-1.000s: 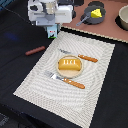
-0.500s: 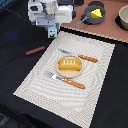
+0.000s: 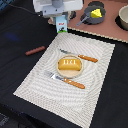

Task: Interact with the objects in diverse but meaningful ways.

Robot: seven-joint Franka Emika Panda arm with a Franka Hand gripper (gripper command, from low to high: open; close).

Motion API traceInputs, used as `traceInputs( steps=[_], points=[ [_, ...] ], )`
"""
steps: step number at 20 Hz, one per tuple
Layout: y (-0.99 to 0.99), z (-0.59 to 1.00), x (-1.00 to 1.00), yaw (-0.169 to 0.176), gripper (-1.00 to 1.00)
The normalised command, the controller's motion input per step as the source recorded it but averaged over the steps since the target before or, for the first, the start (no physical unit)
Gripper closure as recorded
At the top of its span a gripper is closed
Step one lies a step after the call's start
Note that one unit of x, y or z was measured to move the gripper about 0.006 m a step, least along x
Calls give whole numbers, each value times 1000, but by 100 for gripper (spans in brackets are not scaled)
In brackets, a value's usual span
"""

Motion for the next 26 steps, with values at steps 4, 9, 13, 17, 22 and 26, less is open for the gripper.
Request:
traceInputs(
  steps=[4,9,13,17,22,26],
  points=[
    [0,656,1000,-21,100],
    [-2,622,1000,-23,100],
    [-62,259,1000,-31,100],
    [-61,-26,1000,-32,100],
    [-22,-142,1000,-26,100],
    [-4,-271,996,-32,100]
  ],
)
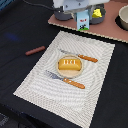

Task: Interact with the objects in diverse but meaningful ways.

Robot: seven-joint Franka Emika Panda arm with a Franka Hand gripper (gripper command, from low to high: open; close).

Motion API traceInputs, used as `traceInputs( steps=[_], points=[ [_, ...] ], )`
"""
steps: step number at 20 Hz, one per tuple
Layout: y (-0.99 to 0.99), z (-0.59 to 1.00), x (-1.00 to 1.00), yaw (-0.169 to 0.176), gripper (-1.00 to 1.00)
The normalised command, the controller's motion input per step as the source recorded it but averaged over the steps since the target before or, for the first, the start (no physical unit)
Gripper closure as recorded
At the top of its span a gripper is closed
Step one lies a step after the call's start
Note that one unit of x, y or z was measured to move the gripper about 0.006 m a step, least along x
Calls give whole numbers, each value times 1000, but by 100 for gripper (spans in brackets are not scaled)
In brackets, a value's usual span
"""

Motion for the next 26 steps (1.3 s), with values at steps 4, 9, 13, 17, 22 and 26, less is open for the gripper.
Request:
traceInputs(
  steps=[4,9,13,17,22,26],
  points=[
    [24,-332,738,-33,100],
    [30,-493,444,-18,100],
    [134,-499,129,-2,100],
    [238,-300,-207,-3,100],
    [372,330,34,-38,-100],
    [354,571,184,-78,-100]
  ],
)
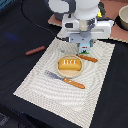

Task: Interact with the objects in diverse but meaningful ways.

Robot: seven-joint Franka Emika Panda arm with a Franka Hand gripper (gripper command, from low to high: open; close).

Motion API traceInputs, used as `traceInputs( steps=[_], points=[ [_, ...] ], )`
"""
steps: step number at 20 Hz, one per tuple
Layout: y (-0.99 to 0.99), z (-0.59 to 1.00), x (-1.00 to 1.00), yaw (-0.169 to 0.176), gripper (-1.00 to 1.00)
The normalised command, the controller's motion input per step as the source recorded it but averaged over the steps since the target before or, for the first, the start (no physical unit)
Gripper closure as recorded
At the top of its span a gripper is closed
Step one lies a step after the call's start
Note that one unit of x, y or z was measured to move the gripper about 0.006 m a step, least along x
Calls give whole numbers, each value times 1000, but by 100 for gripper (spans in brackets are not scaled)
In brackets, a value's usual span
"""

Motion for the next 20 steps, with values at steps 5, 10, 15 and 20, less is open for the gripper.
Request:
traceInputs(
  steps=[5,10,15,20],
  points=[
    [249,421,80,-20,-100],
    [25,266,-337,0,-100],
    [-46,254,-769,0,-100],
    [-119,275,-962,-4,-100]
  ],
)
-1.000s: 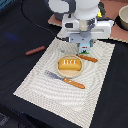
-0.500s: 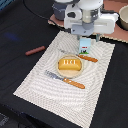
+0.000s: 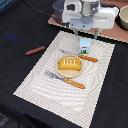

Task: Interact with the objects in diverse but meaningful ways.

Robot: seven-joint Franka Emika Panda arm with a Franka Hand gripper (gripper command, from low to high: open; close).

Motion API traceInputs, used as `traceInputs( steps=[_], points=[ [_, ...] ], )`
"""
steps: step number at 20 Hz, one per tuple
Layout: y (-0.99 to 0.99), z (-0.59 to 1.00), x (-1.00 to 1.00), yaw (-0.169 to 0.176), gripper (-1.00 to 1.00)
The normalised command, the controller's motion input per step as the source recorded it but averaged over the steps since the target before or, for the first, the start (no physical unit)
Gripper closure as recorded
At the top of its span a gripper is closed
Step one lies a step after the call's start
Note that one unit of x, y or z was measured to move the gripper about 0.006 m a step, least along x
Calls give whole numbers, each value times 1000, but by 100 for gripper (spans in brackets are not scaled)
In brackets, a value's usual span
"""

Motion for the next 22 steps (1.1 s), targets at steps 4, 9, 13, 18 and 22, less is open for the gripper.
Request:
traceInputs(
  steps=[4,9,13,18,22],
  points=[
    [-165,11,-1000,-44,-100],
    [-195,-29,-997,-61,-100],
    [-453,-181,-865,-21,-100],
    [-482,-342,-695,13,-100],
    [-287,-404,-500,88,-100]
  ],
)
